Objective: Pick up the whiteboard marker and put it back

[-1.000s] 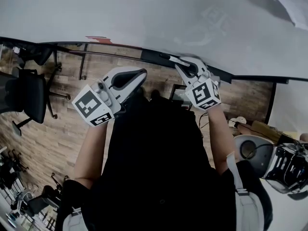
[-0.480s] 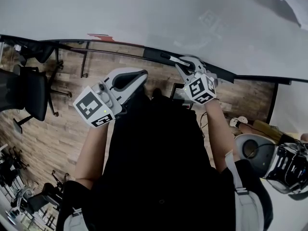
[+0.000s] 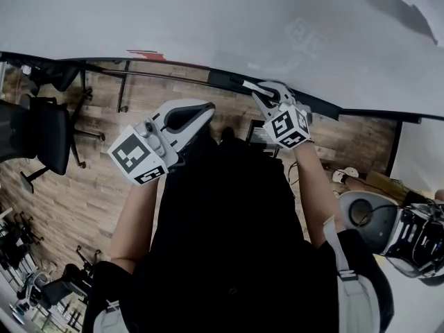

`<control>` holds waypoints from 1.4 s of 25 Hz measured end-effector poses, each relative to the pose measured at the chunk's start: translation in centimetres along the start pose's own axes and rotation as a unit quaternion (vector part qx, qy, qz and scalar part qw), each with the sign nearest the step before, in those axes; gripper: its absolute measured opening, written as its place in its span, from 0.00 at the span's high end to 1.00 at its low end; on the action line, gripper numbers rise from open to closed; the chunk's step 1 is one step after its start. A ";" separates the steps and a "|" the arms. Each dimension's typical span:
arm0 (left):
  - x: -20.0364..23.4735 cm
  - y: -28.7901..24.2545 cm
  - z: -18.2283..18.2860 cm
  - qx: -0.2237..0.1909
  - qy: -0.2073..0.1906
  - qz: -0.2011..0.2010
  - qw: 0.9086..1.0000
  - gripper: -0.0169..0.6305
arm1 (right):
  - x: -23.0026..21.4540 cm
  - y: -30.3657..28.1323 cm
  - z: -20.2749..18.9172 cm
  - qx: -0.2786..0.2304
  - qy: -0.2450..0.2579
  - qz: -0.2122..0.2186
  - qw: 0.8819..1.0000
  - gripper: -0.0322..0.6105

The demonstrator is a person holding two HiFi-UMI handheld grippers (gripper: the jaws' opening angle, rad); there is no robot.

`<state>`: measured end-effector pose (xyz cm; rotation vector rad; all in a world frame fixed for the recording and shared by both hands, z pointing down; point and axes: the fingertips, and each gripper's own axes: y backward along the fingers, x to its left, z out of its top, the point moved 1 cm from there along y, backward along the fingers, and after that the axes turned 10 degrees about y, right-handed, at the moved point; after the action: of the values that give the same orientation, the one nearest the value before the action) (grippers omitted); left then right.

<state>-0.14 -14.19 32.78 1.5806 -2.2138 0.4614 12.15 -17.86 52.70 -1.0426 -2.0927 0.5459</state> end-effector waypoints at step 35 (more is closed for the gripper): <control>-1.0 0.3 -0.3 0.003 -0.002 -0.004 1.000 0.96 | 1.1 -0.3 0.2 -0.013 0.001 0.016 1.000 0.83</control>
<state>-0.06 -13.15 32.58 1.5943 -2.2107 0.4624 11.40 -17.15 53.27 -1.0929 -2.0907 0.5345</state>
